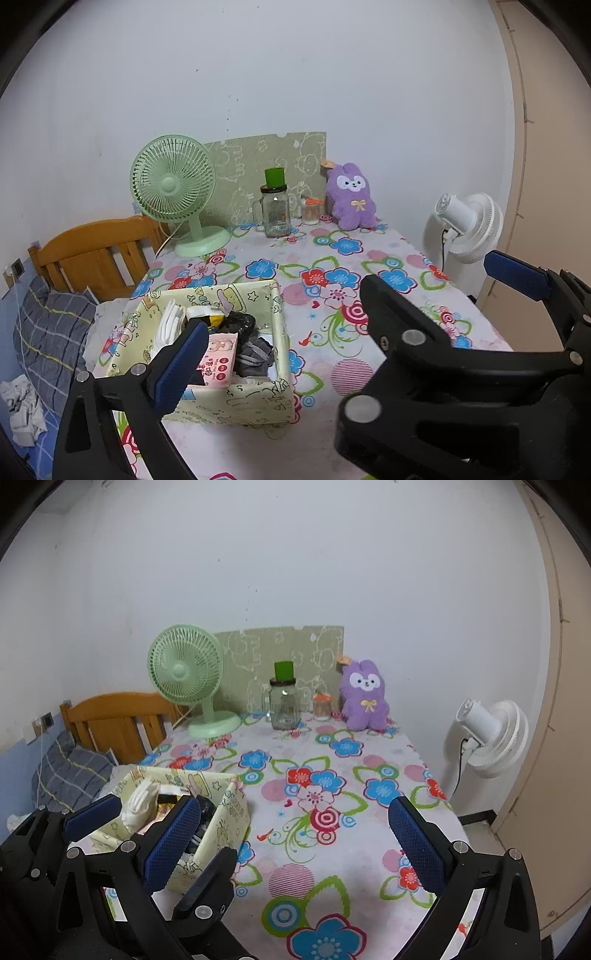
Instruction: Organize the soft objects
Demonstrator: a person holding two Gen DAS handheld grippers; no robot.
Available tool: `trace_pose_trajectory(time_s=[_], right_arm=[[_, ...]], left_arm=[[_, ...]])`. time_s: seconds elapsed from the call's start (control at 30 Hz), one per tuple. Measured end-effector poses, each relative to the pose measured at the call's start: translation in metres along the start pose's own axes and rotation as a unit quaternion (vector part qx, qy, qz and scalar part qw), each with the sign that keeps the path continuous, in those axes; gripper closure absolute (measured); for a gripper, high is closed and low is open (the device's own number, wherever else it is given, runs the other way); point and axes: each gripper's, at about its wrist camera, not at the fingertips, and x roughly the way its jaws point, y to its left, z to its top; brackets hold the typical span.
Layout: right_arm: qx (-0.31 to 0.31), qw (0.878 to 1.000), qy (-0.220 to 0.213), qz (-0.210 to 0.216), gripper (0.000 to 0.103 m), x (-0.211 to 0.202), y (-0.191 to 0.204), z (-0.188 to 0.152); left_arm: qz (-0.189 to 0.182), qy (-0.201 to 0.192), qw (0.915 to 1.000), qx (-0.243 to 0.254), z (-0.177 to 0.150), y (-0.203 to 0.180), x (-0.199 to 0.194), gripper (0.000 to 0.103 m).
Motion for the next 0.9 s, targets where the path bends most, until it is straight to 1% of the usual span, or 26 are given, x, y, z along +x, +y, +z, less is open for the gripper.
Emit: trace_pose_trajectory(time_s=[0.1,0.2,0.43,0.67,0.9], right_arm=[[0.001,1.000,-0.012,-0.007,0.000,-0.012,-0.003,0.001],[0.001,1.000,-0.021,-0.016,0.000,-0.022,-0.007,0.001],[0.003,0.998,-0.039,-0.038,0.000,-0.044,-0.021,-0.003],[0.012,0.997,-0.043,-0.061,0.000,-0.055,-0.036,-0.008],[0.026,0.996,-0.039,-0.071,0.000,-0.057,-0.048,-0.013]], left_arm=[[-0.007,-0.006,1.0000,0.002,0.000,-0.001,-0.009,0.000],[0.000,-0.016,0.9999,0.003,0.000,-0.001,-0.016,0.000],[0.012,-0.023,0.9997,-0.001,-0.003,0.004,-0.028,0.000],[0.022,-0.025,0.9994,-0.007,-0.005,0.009,-0.035,0.000],[0.028,-0.029,0.9990,-0.018,-0.007,0.014,-0.040,0.000]])
